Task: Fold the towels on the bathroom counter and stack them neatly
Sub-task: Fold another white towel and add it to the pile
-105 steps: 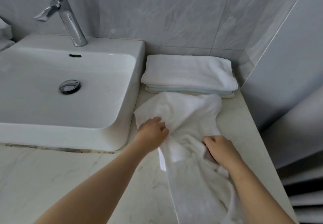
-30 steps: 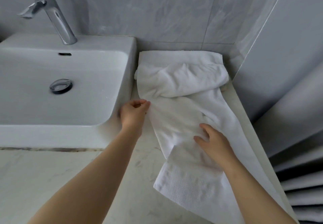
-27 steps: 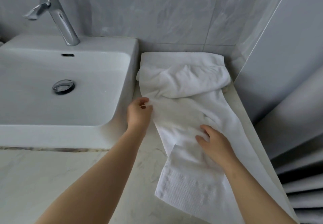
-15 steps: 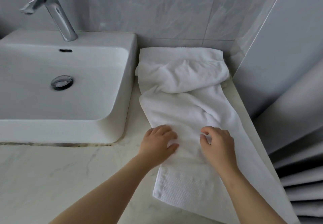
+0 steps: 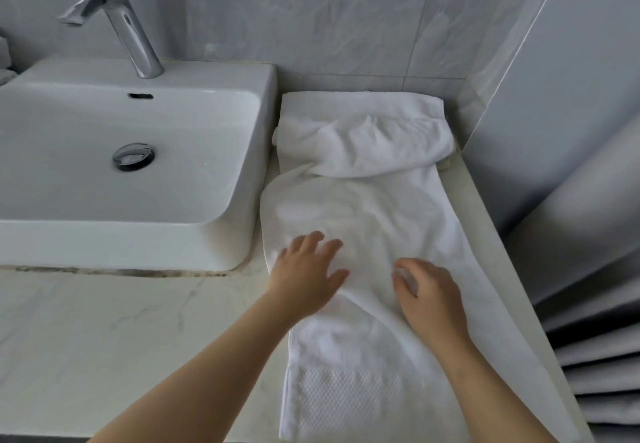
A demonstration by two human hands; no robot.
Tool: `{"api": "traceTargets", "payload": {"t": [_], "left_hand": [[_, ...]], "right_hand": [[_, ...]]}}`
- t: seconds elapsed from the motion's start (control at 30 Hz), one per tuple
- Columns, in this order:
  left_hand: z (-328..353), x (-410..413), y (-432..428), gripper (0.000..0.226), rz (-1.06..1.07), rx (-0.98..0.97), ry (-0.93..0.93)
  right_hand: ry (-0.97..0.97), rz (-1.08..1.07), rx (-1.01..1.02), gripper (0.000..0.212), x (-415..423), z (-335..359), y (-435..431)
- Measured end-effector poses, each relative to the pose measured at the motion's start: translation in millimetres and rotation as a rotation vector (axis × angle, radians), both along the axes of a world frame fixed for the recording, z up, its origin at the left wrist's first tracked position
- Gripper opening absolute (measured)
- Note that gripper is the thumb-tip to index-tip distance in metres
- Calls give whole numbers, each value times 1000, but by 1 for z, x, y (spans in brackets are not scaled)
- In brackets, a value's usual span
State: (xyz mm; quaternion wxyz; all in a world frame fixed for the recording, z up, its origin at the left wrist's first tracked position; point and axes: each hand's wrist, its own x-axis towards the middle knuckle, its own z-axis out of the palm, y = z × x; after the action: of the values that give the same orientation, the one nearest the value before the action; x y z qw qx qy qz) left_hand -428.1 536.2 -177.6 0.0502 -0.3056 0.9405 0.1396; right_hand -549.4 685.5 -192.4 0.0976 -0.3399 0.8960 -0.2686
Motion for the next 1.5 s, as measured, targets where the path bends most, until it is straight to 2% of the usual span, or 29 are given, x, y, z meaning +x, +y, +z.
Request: {"api": "traceTargets", "payload": {"t": [0.1,0.13,0.2,0.23,0.27,0.33,0.47,0.53,0.6,0.67,0.73,0.77,0.87,0.97,1.07,1.17,1.27,1.37,1.43,1.47,1.5], "left_hand": [[-16,6,13,56,-76,59,-111],[-15,9,11,53,-73,66,-87],[-6,12,2,44,-64,103,-66],[0,12,-4,44,-68,96,-92],[3,12,-9,45,-78,64,-110],[2,13,-14,42,-89,-23,-119],[-12,15,-6,50,-122,-19,-126],[-14,14,-7,48,-105,-38,-112],[-17,16,-7,45,-75,-66,-56],[-15,22,-1,38,-39,-129,144],[-18,32,8,26,-42,-174,413],[-19,38,13,24,-81,-161,485],[-28,51,33,28,-237,-42,405],[-40,63,40,34,-318,-83,260],[-41,73,37,37,-320,-132,271],[-36,83,34,32,-275,-202,321],[-31,97,41,50,-238,-195,336],[-34,115,55,48,-265,-115,398],[-36,129,64,27,-355,-58,432],[-37,135,68,23,-401,-38,420],[-38,139,74,36,-430,-19,367]], "right_hand": [[81,78,251,41,-2,0,-1],[64,84,262,43,-4,1,0],[-64,8,145,42,-7,7,0],[-84,-33,100,40,-7,9,-1],[-25,-47,99,38,-7,10,-2],[119,-16,169,37,-8,7,1],[83,90,388,44,-8,3,8],[78,70,328,42,-5,0,11],[85,-4,153,35,1,-1,14],[127,-50,16,26,8,-4,19],[132,-37,-17,19,14,-8,23],[132,-17,-11,16,16,-10,25],[138,14,20,16,24,-13,30],[134,-6,-41,23,36,-10,36],[261,-28,-127,21,56,-10,48],[312,-101,-106,20,80,-12,63],[354,-84,-65,24,101,-18,76],[276,-55,-22,33,114,-26,85],[202,-25,21,39,125,-28,90],[171,5,42,41,130,-28,93],[140,38,70,45,135,-27,95]]}}
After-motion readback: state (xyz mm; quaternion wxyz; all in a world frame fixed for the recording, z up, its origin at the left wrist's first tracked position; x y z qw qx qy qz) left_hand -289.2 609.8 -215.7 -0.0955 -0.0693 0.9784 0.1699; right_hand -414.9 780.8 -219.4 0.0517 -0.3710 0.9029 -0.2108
